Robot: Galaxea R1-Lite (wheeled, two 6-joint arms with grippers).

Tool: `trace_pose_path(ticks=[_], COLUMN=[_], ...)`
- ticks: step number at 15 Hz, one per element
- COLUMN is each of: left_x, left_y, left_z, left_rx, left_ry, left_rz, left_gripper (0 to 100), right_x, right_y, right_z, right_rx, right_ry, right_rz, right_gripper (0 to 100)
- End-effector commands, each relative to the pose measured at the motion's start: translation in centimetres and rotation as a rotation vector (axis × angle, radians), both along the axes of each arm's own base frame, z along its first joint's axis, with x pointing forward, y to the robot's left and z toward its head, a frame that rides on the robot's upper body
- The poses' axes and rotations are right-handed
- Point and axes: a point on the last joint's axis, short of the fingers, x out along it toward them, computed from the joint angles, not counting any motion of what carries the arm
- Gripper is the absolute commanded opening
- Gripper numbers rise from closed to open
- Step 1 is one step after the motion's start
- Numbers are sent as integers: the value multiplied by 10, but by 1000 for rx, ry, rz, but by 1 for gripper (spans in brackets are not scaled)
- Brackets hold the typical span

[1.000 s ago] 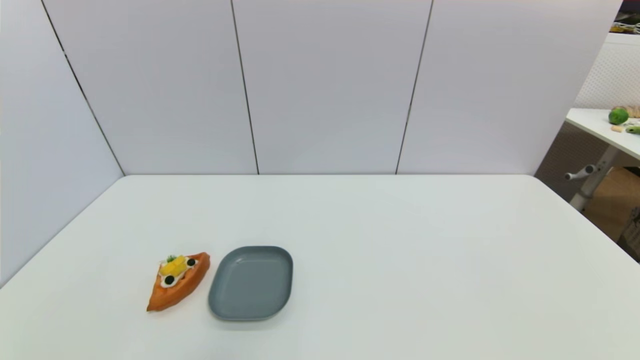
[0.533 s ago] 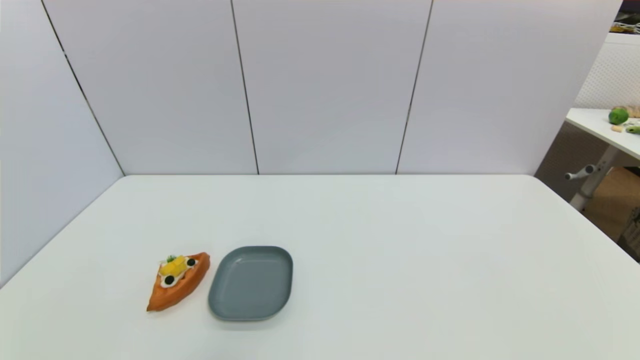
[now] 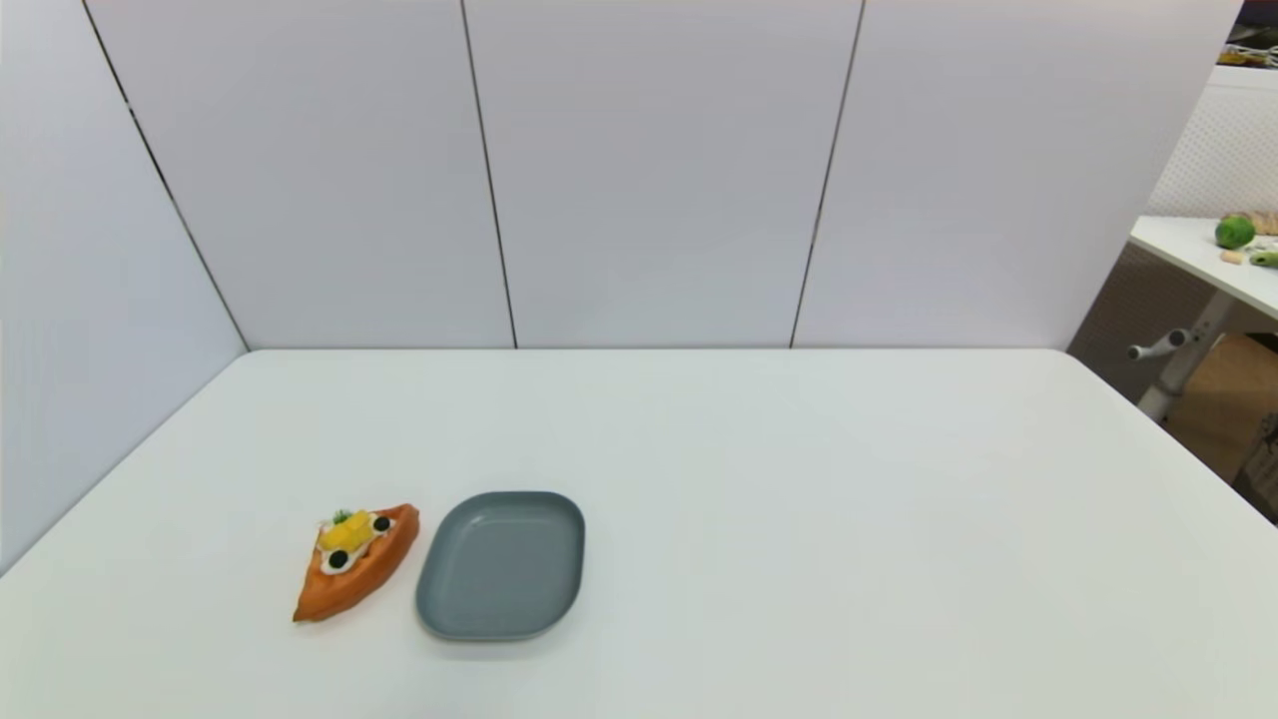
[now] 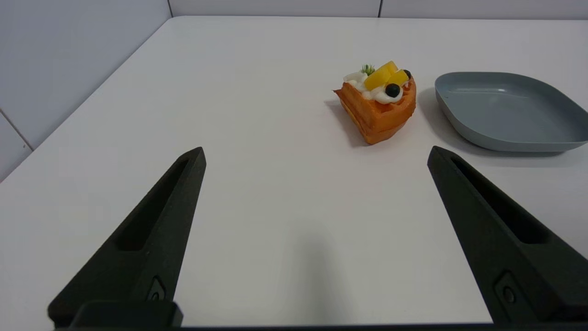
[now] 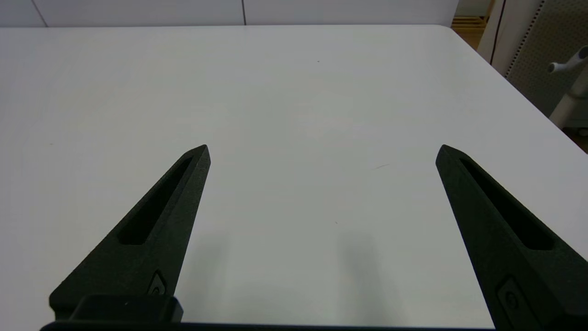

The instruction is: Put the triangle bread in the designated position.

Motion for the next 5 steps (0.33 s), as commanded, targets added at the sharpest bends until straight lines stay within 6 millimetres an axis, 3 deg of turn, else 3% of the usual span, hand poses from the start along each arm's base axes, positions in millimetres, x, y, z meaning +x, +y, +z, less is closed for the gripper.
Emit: trace_pose_path(ticks=[1, 5], left_x=[0, 0], left_y=[0, 0], left_z=[0, 0], left_rx=[0, 0], left_ry=[0, 0], left_rz=[0, 0], left_gripper=[100, 100], right_x=[0, 0], right_y=[0, 0], right_z=[-1, 0], right_rx=[5, 7], right_ry=[3, 3], right_rz=[0, 0], right_gripper=[100, 100])
